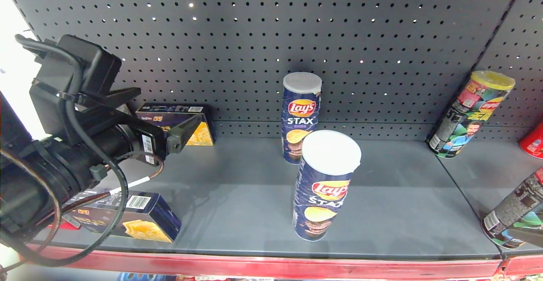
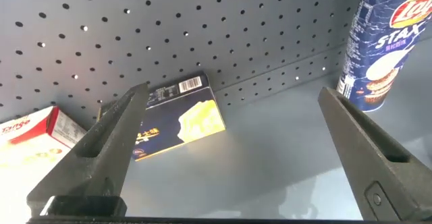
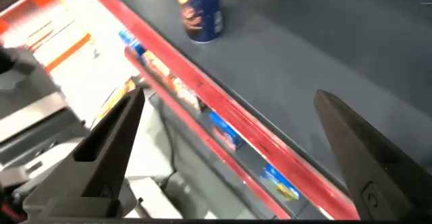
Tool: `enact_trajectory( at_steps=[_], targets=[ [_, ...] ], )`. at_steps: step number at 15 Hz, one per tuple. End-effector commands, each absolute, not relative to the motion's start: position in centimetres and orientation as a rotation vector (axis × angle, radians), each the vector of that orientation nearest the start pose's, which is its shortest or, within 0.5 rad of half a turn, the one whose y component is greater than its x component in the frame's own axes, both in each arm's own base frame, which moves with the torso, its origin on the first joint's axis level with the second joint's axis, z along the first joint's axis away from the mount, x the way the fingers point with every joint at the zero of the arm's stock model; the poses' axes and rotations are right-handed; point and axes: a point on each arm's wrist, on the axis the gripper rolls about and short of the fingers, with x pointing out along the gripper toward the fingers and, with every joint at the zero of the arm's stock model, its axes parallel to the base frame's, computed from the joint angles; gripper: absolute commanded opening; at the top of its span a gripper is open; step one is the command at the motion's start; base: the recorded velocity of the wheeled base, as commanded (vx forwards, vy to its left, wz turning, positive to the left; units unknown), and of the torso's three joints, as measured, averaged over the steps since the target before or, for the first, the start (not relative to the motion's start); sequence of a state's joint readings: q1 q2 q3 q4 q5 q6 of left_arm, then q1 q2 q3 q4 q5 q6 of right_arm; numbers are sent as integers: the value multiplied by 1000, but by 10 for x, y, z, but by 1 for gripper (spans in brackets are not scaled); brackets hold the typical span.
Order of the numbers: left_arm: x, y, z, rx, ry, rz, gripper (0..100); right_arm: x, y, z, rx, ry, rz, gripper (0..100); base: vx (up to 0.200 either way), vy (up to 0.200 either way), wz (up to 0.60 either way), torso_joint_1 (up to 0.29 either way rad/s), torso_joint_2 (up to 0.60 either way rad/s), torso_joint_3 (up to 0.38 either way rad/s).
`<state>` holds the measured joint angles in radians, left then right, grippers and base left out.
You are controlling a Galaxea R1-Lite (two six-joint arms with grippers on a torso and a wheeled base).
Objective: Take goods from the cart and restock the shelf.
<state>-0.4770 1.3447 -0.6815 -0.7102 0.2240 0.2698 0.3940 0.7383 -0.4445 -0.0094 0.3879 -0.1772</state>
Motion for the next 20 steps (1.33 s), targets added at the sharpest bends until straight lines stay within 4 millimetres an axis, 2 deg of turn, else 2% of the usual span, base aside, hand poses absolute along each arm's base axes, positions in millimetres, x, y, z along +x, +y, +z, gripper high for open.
enact_trajectory(
  at_steps=[1, 4, 9, 12, 16, 20],
  targets=[
    [197, -96, 249, 253, -77, -244, 100, 87, 62, 187, -194, 338, 876, 100, 0, 0, 0, 0, 0, 0],
    [199, -92, 249, 253, -77, -232, 100, 106, 74, 182, -208, 399, 823, 100, 0, 0, 0, 0, 0, 0],
    [201, -93, 246, 216, -60, -231, 100, 149, 99, 181, -230, 383, 661, 100, 0, 0, 0, 0, 0, 0],
    [209, -93, 240, 217, -62, -220, 100, 168, 113, 186, -236, 391, 656, 100, 0, 0, 0, 0, 0, 0],
    [208, -93, 234, 219, -55, -220, 100, 185, 137, 190, -255, 391, 676, 100, 0, 0, 0, 0, 0, 0],
    [211, -94, 232, 219, -56, -219, 100, 200, 150, 190, -259, 396, 680, 100, 0, 0, 0, 0, 0, 0]
  ],
)
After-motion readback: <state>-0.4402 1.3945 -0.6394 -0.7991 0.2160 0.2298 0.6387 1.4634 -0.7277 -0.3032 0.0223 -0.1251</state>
